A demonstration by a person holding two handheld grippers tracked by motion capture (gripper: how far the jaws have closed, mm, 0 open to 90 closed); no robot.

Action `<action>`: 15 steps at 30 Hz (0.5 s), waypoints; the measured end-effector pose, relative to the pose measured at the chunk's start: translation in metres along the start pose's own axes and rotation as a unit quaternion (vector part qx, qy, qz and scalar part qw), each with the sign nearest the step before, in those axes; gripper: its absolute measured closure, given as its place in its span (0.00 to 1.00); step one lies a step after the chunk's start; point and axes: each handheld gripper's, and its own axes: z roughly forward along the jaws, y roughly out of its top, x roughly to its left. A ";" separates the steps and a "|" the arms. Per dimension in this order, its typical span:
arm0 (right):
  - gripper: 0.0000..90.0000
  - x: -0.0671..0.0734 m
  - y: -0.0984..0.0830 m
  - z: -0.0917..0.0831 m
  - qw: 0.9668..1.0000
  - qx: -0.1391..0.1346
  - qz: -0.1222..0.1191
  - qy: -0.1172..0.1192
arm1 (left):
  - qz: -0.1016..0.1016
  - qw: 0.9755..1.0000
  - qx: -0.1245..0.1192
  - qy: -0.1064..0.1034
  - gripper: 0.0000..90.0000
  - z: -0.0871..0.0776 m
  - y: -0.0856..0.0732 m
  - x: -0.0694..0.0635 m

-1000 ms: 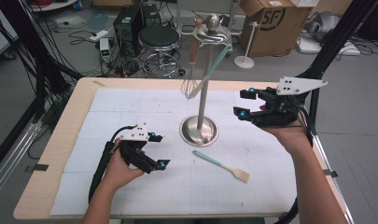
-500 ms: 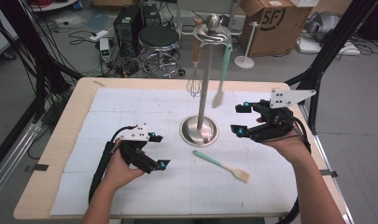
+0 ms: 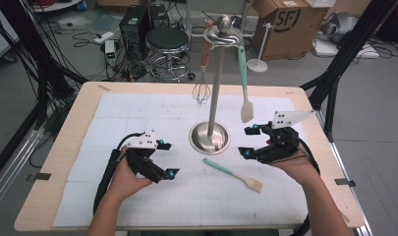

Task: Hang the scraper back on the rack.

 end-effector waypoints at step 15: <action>0.26 0.007 -0.040 0.018 0.998 0.045 0.049 -0.005 | 0.000 1.000 0.003 -0.003 0.08 0.002 0.000 -0.001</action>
